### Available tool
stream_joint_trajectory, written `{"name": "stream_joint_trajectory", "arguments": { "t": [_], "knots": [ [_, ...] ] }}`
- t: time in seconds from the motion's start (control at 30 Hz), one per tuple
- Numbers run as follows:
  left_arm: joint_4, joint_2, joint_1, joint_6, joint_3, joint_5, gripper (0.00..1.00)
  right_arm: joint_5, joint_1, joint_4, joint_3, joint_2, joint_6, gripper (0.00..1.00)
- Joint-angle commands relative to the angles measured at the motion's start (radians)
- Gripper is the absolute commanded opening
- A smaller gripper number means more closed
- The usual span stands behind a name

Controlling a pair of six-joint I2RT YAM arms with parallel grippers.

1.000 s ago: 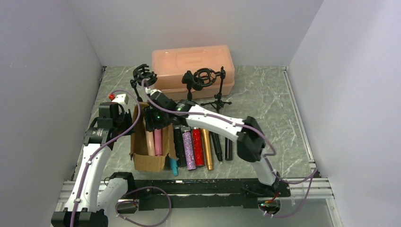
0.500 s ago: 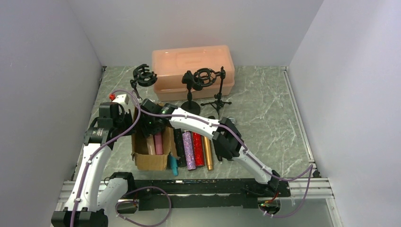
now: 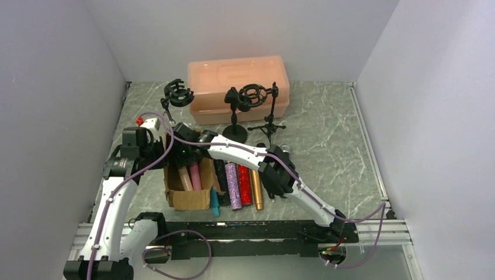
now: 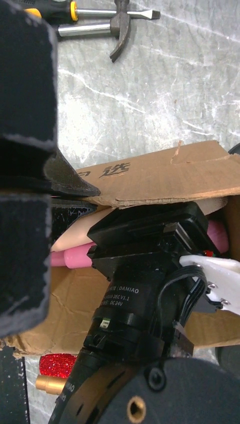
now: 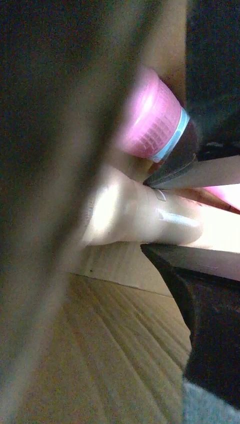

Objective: Attach the microphones to the stand

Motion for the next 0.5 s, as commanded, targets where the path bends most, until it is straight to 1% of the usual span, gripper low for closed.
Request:
{"name": "stream_joint_trajectory", "arguments": {
  "t": [0.0, 0.07, 0.2, 0.33, 0.47],
  "knots": [
    [0.080, -0.028, -0.003, -0.001, 0.068, 0.031, 0.00, 0.009, -0.010, 0.128, -0.072, -0.106, -0.010, 0.27],
    [0.089, -0.027, -0.003, 0.009, 0.060, -0.019, 0.00, -0.011, -0.014, 0.167, -0.111, -0.173, -0.012, 0.22],
    [0.097, -0.020, -0.003, 0.027, 0.048, -0.100, 0.00, -0.095, -0.022, 0.208, -0.156, -0.296, -0.020, 0.14],
    [0.090, -0.010, -0.003, 0.035, 0.042, -0.112, 0.00, -0.175, -0.039, 0.253, -0.228, -0.409, -0.011, 0.12],
    [0.094, -0.018, -0.002, 0.032, 0.038, -0.113, 0.00, -0.235, -0.058, 0.260, -0.302, -0.515, -0.010, 0.10]
  ]
}}
